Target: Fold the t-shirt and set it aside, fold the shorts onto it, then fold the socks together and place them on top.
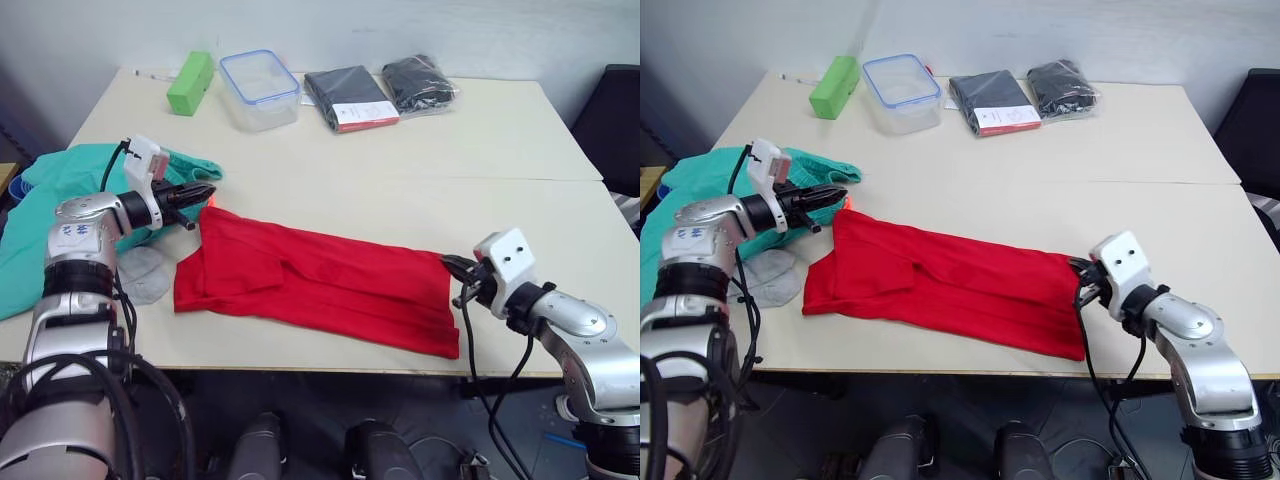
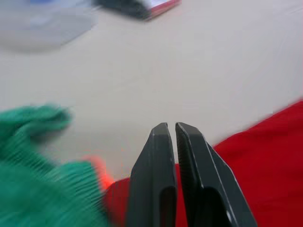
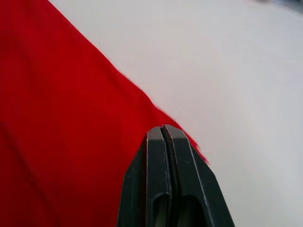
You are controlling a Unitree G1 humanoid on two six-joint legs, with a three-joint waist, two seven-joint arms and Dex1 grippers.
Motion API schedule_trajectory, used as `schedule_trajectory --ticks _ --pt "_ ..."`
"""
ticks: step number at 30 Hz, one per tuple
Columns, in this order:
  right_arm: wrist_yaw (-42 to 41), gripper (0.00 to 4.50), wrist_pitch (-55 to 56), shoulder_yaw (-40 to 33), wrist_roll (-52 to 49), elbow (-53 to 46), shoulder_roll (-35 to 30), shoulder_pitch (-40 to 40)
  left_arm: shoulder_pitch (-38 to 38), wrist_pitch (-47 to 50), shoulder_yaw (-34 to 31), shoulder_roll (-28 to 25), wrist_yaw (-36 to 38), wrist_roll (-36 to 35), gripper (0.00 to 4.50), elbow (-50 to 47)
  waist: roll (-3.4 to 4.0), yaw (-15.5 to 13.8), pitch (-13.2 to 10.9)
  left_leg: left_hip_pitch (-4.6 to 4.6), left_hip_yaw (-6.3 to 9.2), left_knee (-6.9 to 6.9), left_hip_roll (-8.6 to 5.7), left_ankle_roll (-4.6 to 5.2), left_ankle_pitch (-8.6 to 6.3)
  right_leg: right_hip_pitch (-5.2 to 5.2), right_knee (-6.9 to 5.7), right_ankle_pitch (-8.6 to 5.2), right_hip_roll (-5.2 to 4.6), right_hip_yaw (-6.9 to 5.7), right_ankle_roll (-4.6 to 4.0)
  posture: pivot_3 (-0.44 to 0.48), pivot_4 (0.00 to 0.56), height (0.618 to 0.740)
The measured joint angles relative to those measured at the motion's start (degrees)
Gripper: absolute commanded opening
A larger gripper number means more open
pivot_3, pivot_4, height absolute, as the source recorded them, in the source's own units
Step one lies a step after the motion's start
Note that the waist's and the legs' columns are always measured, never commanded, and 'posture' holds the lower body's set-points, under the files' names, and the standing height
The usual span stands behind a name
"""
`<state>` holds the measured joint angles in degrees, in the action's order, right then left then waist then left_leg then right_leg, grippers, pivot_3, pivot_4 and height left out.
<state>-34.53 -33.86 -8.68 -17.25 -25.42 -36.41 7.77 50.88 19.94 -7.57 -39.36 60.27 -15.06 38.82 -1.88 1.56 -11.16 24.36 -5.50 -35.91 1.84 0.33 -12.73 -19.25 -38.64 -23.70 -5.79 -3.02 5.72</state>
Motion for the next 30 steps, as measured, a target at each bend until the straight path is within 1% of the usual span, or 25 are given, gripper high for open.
schedule_trajectory --ticks 3,5,8,10,14,16,21,24,27,30 --pt "-1.19 0.02 -0.26 3.1 -0.84 -1.79 0.17 -0.14 -7.32 5.57 3.18 -0.27 5.16 -2.42 0.24 -13.6 0.0 0.0 0.0 0.0 0.0 0.0 0.01 0.0 0.0 0.03 0.06 0.0 0.01 0.08 0.0 0.0 0.15 0.74" --pt "-2.09 0.02 -0.73 6.58 -0.59 -2.16 0.03 -0.32 -11.63 6.84 7.1 -0.98 7.35 -2.06 0.24 -20.29 0.0 0.0 0.0 0.0 0.0 0.0 0.01 0.0 0.0 0.03 0.08 0.0 0.02 0.1 0.0 0.0 0.15 0.74" --pt "-2.44 0.02 -1.22 12.05 2.25 -2.02 -1.65 -1.11 -16.18 5.57 12.54 -3.07 8.17 1.93 0.24 -24.66 0.0 0.07 0.0 -0.01 -0.04 0.02 0.03 0.0 0.0 0.01 0.11 -0.01 0.04 0.16 -0.02 0.0 0.15 0.74" --pt "-1.6 0.02 -1.62 13.93 5.17 -0.38 -2.52 -1.4 -18.52 4.23 14.73 -4.93 8.85 3.9 0.24 -24.88 0.0 0.11 0.0 -0.01 -0.07 0.04 0.03 0.0 0.0 -0.02 0.12 -0.02 0.03 0.17 -0.04 0.0 0.15 0.74" --pt "-1.33 0.02 -1.07 13.96 7.27 1.02 -5.53 -2.06 -20.07 -0.07 15.33 -9.56 10.44 5.59 0.24 -25.02 0.06 0.01 0.03 -0.21 -0.03 0.12 0.05 0.0 -0.01 0.3 0.37 -0.03 0.0 0.12 -0.06 0.0 0.15 0.74" --pt "-1.34 0.02 -1.01 12.7 8.2 1.63 -7.19 -2.7 -20.25 -2.78 15.56 -11.62 10.31 7.75 0.24 -24.18 0.14 0.01 0.11 -0.42 -0.01 0.31 0.03 0.06 -0.05 0.67 0.84 -0.06 -0.01 0.07 -0.12 0.0 0.15 0.74" --pt "-2.46 0.02 1.18 8.76 8.2 4.51 -10.1 -4.69 -21.3 -5.05 14.7 -14.86 12.04 7.88 0.24 -22.02 0.17 0.02 0.21 -0.64 -0.02 0.45 -0.01 0.12 -0.11 0.84 0.87 -0.06 -0.1 0.06 -0.12 0.0 0.15 0.74" --pt "-3.45 0.02 1.03 6.49 5.47 5.25 -7.99 -4.5 -21.71 -0.86 13.08 -14.47 13.52 5.12 0.24 -22.46 0.17 0.02 0.2 -0.56 -0.02 0.5 -0.02 0.12 -0.1 0.75 0.84 -0.06 -0.09 0.05 -0.12 0.0 0.15 0.74" --pt "-3.71 0.02 -0.46 5.87 1.75 4.63 -4.71 -1.65 -21.27 7.41 10.95 -12.21 15.8 -1.84 0.24 -26.67 0.2 0.12 0.17 -0.23 0.01 0.42 -0.01 0.08 -0.05 0.45 0.77 -0.06 -0.08 0.04 -0.12 0.0 0.15 0.74" --pt "-3.42 0.02 -1.52 6.43 0.55 3.32 -2.49 2.48 -16.63 13.65 9.48 -9.44 15.16 -6.34 0.24 -28.29 0.19 0.01 0.16 -0.19 0.08 0.32 -0.01 0.05 -0.03 0.43 0.68 -0.06 -0.03 0.01 -0.11 0.0 0.15 0.74"
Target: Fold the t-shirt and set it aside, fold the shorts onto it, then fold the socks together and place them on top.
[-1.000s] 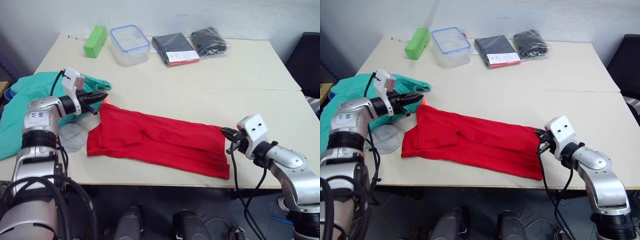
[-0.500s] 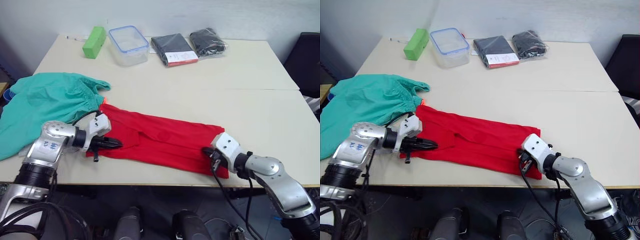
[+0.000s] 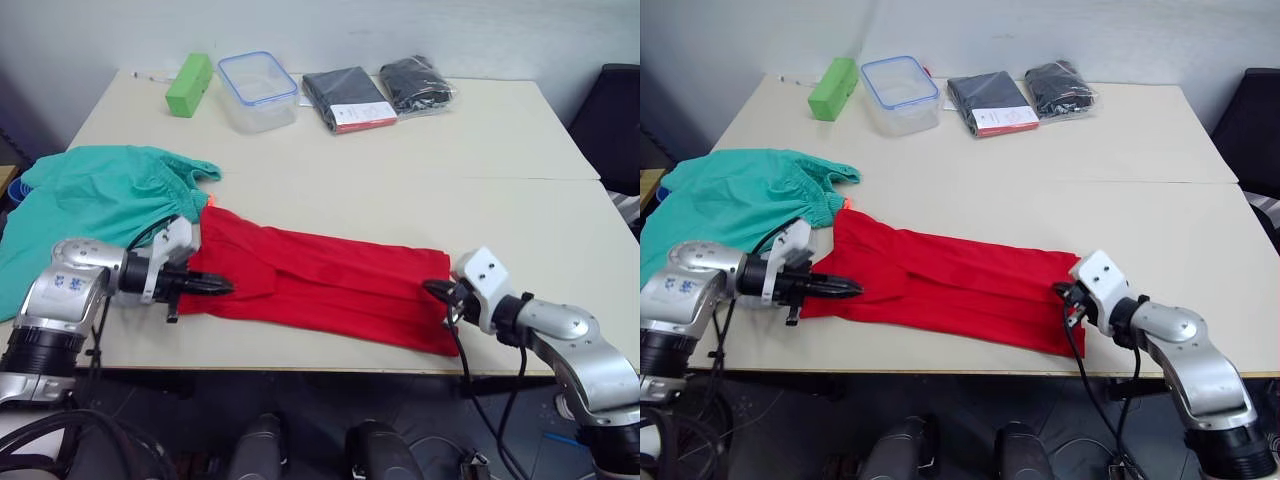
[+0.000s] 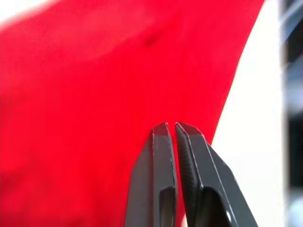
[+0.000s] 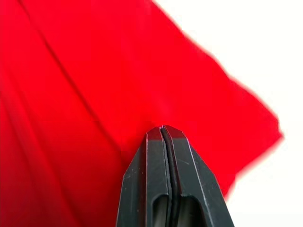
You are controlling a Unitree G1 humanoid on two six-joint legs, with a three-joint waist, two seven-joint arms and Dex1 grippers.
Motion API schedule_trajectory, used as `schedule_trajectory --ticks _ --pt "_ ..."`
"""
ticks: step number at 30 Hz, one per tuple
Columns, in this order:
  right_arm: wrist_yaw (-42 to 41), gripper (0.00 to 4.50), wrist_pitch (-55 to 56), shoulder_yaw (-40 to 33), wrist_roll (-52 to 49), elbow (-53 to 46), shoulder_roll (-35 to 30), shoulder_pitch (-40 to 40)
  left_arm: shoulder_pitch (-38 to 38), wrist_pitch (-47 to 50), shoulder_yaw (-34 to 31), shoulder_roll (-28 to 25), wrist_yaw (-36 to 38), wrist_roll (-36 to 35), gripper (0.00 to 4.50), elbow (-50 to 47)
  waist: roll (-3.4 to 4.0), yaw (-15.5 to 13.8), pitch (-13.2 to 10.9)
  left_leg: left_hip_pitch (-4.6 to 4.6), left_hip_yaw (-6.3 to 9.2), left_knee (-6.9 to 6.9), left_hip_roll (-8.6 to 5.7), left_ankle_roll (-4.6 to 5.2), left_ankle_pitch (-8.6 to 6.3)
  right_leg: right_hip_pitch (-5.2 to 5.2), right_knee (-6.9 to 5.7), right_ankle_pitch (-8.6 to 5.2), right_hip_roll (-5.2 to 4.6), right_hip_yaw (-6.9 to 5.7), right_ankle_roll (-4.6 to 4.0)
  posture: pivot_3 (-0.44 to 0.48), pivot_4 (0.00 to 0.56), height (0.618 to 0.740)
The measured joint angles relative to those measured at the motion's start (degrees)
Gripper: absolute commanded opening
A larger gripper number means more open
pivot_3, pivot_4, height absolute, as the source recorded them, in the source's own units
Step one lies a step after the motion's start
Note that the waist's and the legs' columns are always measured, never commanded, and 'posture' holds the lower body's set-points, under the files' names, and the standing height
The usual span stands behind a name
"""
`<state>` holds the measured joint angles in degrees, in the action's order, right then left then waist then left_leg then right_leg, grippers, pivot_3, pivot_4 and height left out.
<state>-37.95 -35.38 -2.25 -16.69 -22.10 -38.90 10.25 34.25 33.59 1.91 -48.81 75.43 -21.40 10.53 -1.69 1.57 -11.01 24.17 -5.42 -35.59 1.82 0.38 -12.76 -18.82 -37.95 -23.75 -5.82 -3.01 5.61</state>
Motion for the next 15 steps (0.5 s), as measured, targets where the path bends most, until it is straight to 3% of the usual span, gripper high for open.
schedule_trajectory --ticks 4,8,15 --pt "1.41 0.02 0.03 4.87 1.66 1.31 3.43 4.16 7.22 1.2 -0.37 4.77 -5.44 0.83 0.24 3.27 0.0 -0.07 0.0 -0.01 0.0 -0.09 -0.04 0.01 0.01 0.04 0.0 0.01 0.01 0.0 0.03 0.0 0.15 0.74" --pt "3.0 0.02 0.01 9.01 5.38 6.62 4.6 5.42 9.94 -2.36 3.94 7.88 -10.98 7.7 0.24 11.31 0.0 -0.1 0.0 0.02 -0.02 -0.12 -0.05 0.01 0.01 0.0 -0.03 0.02 0.05 -0.01 0.04 0.0 0.15 0.74" --pt "3.26 0.02 0.6 8.78 7.99 6.38 1.52 3.68 10.45 -19.65 9.91 7.22 -15.61 18.44 0.24 21.13 -0.02 -0.09 0.04 -0.12 -0.01 -0.13 0.02 -0.03 0.03 0.17 0.02 0.02 0.06 -0.02 0.04 0.0 0.15 0.74"
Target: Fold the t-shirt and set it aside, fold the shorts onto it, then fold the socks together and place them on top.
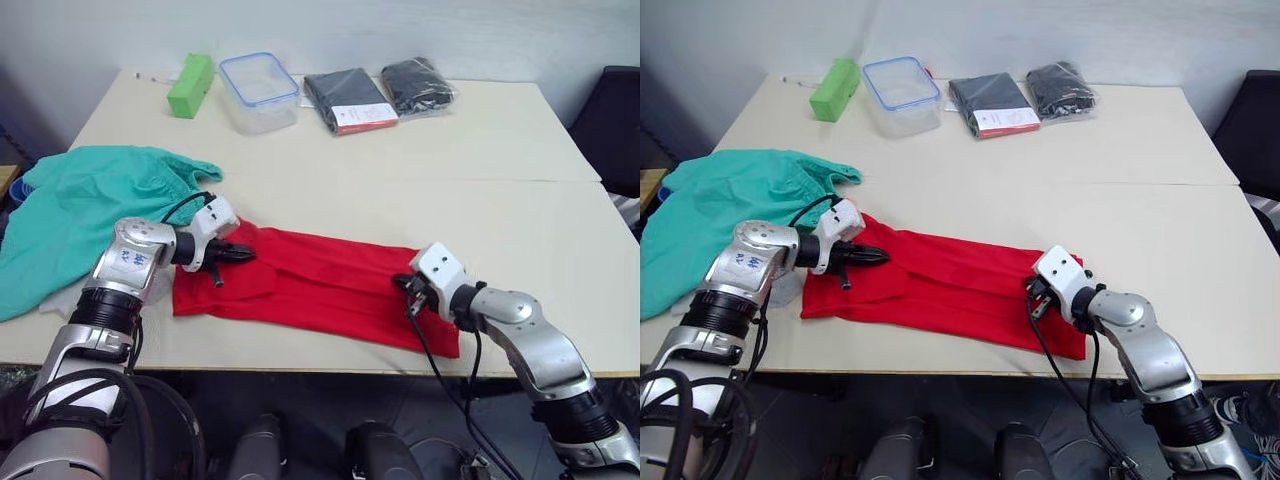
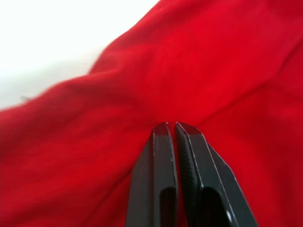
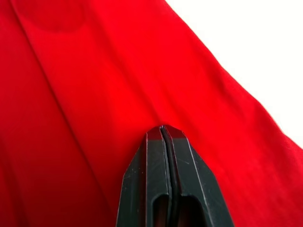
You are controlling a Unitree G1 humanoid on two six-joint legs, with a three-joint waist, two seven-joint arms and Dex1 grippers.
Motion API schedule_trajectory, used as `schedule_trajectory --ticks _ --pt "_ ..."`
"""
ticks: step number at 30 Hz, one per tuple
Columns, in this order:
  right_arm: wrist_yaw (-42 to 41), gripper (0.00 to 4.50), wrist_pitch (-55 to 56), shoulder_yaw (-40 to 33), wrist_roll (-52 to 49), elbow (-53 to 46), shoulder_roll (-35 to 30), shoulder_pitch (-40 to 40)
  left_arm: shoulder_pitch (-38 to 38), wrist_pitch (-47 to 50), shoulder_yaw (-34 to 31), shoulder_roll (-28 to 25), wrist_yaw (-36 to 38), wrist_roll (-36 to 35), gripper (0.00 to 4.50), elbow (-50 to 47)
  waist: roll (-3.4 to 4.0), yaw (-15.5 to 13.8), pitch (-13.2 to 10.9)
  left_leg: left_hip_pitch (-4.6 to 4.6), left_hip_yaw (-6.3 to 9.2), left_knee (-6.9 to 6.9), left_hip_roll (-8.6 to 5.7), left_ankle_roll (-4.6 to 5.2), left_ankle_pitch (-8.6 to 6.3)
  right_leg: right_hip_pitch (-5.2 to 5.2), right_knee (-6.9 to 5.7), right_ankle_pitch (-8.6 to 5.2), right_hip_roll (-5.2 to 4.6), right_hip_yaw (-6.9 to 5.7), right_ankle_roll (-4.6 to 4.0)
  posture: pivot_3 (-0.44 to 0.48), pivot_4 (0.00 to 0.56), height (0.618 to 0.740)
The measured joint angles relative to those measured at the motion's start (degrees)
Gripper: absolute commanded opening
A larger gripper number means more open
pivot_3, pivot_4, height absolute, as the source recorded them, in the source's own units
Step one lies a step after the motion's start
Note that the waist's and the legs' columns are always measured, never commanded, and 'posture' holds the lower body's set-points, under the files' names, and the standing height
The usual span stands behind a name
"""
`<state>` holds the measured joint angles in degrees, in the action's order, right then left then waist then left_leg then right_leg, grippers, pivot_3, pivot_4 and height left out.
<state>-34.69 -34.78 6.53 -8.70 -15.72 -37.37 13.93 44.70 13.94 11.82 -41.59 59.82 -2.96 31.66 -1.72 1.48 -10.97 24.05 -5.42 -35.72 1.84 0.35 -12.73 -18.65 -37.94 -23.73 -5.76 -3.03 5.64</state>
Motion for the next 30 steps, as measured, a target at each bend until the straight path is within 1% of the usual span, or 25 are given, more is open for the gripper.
schedule_trajectory --ticks 4,7,10,13,16,17,20,21,22,24,27,30 --pt "-0.93 0.02 -0.12 -5.01 -0.45 -2.04 -3.83 -5.45 -2.81 -3.5 -2.34 -3.33 0.51 0.15 0.24 0.23 -0.01 0.14 0.05 -0.12 -0.01 0.04 0.02 0.02 -0.02 0.1 0.02 0.0 -0.03 0.01 0.0 0.0 0.15 0.74" --pt "-2.11 0.02 -0.59 -7.67 -2.33 -2.98 -4.16 -7.42 -5.79 -2.75 -5.1 -4.47 2.34 -1.83 0.24 -1.85 0.0 0.35 0.05 -0.18 -0.07 0.16 0.02 0.01 -0.01 0.08 0.02 -0.01 -0.03 0.06 -0.02 0.0 0.15 0.74" --pt "-4.72 0.0 -1.53 -9.27 -5.09 -3.98 -4.74 -7.54 -9.66 2.05 -8.47 -4.4 6.58 -7.83 0.82 -8.05 0.02 0.16 0.02 0.11 -0.01 0.11 0.03 0.0 0.0 -0.13 0.0 -0.01 -0.03 0.03 -0.02 0.0 0.15 0.74" --pt "-6.77 0.64 -3.22 -9.66 -7.3 -4.07 -6.04 -3.07 -10.13 5.64 -11.47 -3.36 8.54 -14.05 1.74 -17.19 0.01 0.06 -0.01 0.18 0.0 0.03 -0.01 0.04 0.02 -0.12 0.04 -0.01 -0.07 0.02 -0.02 0.0 0.15 0.74" --pt "-8.15 1.64 -4.38 -10.59 -8.36 -3.46 -7.72 0.76 -9.88 7.49 -13.84 -2.8 8.46 -17.91 2.64 -24.23 0.01 -0.02 -0.01 0.1 0.07 0.06 -0.04 0.05 0.01 -0.02 0.1 -0.01 -0.09 -0.04 -0.02 0.0 0.15 0.74" --pt "-8.77 2.03 -4.8 -10.42 -8.46 -2.12 -8.06 1.97 -9.94 8.66 -14.37 -2.2 8.46 -19.29 2.99 -25.74 0.01 -0.01 -0.01 0.11 0.07 0.08 -0.05 0.05 0.01 -0.01 0.11 -0.01 -0.08 -0.04 -0.02 0.0 0.15 0.74" --pt "-12.6 3.08 -5.2 -5.39 -6.79 7.39 -9.63 11.84 -9.68 16.51 -13.42 -0.22 10.85 -27.42 3.98 -34.49 0.06 0.24 -0.08 0.14 -0.03 0.04 -0.07 0.1 0.04 -0.04 0.16 -0.01 -0.07 0.03 -0.02 0.0 0.15 0.74" --pt "-13.52 3.45 -4.73 -3.66 -5.68 10.29 -9.73 14.79 -9.4 17.9 -12.79 0.26 11.31 -28.95 4.3 -37.13 0.06 0.36 -0.08 0.11 -0.04 0.05 -0.05 0.09 0.05 -0.03 0.17 -0.01 -0.04 0.05 -0.02 0.0 0.15 0.74" --pt "-14.21 3.78 -3.81 -2.17 -4.52 12.92 -9.68 17.0 -9.27 18.7 -12.19 0.36 11.66 -30.06 4.5 -39.64 0.07 0.34 -0.08 0.1 -0.03 0.09 -0.03 0.04 0.08 -0.04 0.17 -0.01 -0.01 0.05 -0.02 0.0 0.15 0.74" --pt "-15.12 4.49 -2.67 0.13 -2.81 17.96 -8.95 19.63 -9.64 19.11 -11.65 -0.03 11.81 -30.36 4.5 -41.79 0.08 0.33 -0.07 0.05 0.01 0.14 0.03 -0.04 0.09 -0.05 0.11 -0.01 0.09 0.04 -0.02 0.0 0.15 0.74" --pt "-15.54 4.49 -2.77 3.01 -0.81 25.97 -6.06 23.22 -11.0 19.13 -11.14 -0.34 11.16 -30.19 4.5 -42.92 0.13 0.31 -0.1 0.12 0.0 0.15 0.03 -0.06 0.1 -0.12 0.1 -0.01 0.12 0.05 -0.02 0.0 0.15 0.74" --pt "-16.02 4.49 -3.62 4.44 -0.13 30.54 -4.32 26.92 -12.26 19.13 -11.14 -0.71 10.18 -29.97 4.5 -43.91 0.15 0.26 -0.12 0.15 -0.01 0.11 0.02 -0.04 0.1 -0.14 0.1 -0.01 0.1 0.07 -0.02 0.0 0.15 0.74"
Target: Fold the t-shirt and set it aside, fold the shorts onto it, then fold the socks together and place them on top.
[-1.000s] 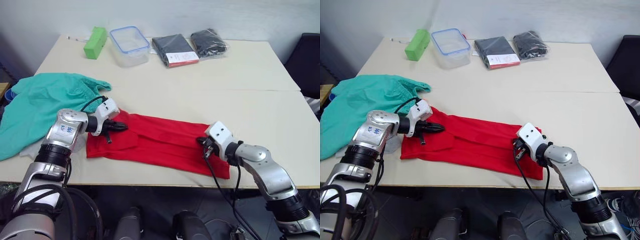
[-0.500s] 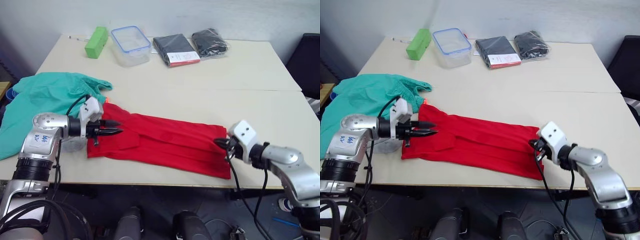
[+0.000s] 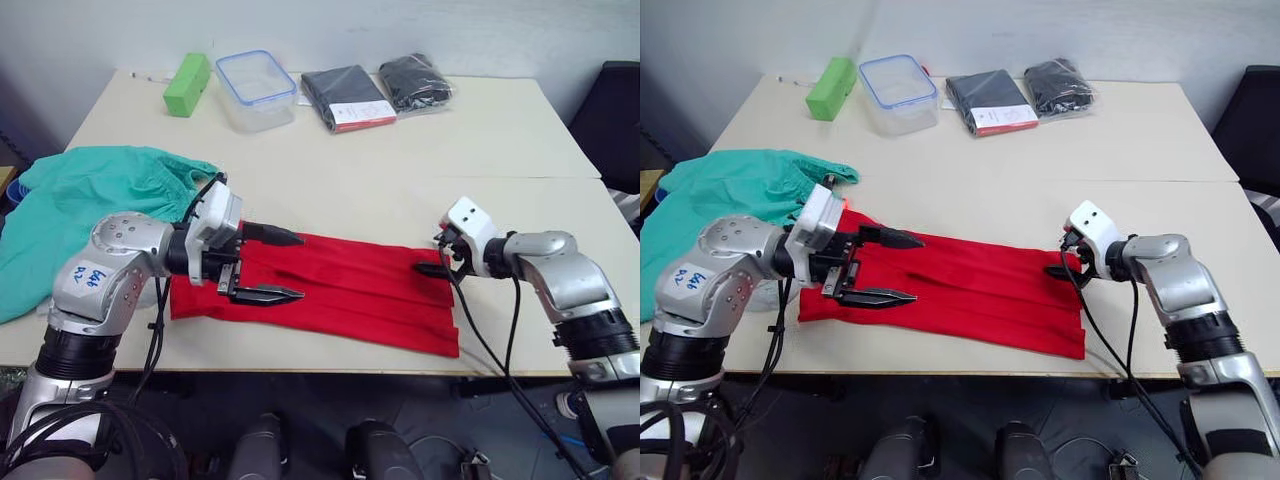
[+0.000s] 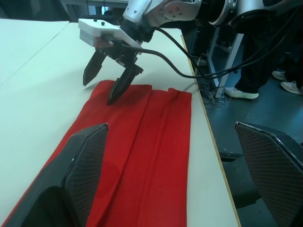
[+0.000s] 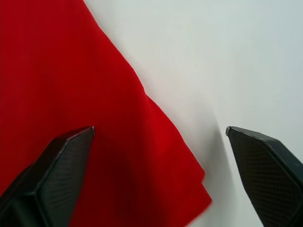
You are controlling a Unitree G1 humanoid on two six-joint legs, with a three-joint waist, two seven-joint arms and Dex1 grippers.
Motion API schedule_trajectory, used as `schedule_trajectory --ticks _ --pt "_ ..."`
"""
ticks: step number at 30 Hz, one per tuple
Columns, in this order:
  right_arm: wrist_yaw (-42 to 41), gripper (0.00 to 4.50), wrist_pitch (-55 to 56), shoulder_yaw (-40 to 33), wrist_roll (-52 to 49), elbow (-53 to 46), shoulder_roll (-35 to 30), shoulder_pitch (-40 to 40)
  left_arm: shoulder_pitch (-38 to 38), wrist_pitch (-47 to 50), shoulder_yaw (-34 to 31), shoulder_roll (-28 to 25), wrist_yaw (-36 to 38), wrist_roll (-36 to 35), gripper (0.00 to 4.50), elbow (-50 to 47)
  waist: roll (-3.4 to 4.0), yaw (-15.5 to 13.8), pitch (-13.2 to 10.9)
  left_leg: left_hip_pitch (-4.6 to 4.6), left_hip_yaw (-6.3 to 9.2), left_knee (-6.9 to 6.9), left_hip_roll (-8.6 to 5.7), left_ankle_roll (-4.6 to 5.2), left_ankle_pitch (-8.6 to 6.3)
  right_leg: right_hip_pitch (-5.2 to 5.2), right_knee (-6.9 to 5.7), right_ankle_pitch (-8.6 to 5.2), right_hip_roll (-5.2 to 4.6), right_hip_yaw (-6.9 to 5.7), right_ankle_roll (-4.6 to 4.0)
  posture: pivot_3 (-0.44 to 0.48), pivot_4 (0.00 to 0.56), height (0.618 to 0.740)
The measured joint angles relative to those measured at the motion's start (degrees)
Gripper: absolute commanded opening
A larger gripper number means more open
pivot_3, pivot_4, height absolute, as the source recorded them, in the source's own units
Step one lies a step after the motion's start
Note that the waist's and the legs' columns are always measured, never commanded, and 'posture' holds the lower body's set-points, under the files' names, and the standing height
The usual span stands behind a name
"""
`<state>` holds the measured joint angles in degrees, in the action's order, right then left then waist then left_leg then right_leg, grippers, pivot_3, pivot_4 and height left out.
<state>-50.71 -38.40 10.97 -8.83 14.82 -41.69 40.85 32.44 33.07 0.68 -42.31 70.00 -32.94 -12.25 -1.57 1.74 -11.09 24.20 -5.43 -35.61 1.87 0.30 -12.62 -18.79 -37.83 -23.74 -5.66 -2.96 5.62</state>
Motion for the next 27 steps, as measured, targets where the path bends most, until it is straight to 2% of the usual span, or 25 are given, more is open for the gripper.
schedule_trajectory --ticks 2,5,16,21,27 --pt "-0.79 4.49 -0.75 0.09 0.4 2.02 0.48 1.72 -0.66 -0.09 -0.16 -0.8 -0.46 0.0 4.5 -1.16 0.0 -0.08 0.0 -0.01 0.01 -0.01 -0.01 0.01 -0.01 0.02 0.0 0.0 -0.02 0.0 0.0 0.0 0.15 0.74" --pt "-2.23 3.89 -1.91 0.5 0.46 3.8 1.42 2.85 -2.0 -0.66 -0.3 -1.37 -1.41 0.57 4.5 -1.72 0.0 -0.16 0.0 0.0 0.02 -0.02 -0.02 0.02 -0.01 0.03 0.03 0.0 -0.04 -0.01 0.0 0.0 0.15 0.74" --pt "-8.61 0.07 -1.02 4.68 2.66 3.31 1.5 4.85 -4.0 -2.07 -0.78 -1.68 -4.21 1.69 4.5 -2.99 0.0 -0.12 0.0 -0.03 0.02 -0.04 0.0 0.02 -0.02 0.06 0.02 0.0 -0.02 -0.01 0.0 0.0 0.15 0.74" --pt "-9.51 0.02 3.9 6.81 5.67 6.98 1.52 7.3 -4.12 -3.28 -0.8 -1.77 -4.44 2.16 4.5 -2.98 0.0 -0.1 0.0 -0.03 0.0 -0.11 -0.01 0.02 -0.02 0.08 0.03 0.0 -0.03 0.0 0.0 0.0 0.15 0.74" --pt "-6.31 0.02 21.49 11.07 15.37 27.18 4.61 21.22 -4.37 -5.28 -0.57 -1.8 -4.54 4.01 4.5 -2.71 0.07 0.39 -0.05 -0.02 -0.08 -0.04 0.0 0.01 0.0 -0.04 0.0 0.0 0.0 0.06 0.0 0.0 0.15 0.74"
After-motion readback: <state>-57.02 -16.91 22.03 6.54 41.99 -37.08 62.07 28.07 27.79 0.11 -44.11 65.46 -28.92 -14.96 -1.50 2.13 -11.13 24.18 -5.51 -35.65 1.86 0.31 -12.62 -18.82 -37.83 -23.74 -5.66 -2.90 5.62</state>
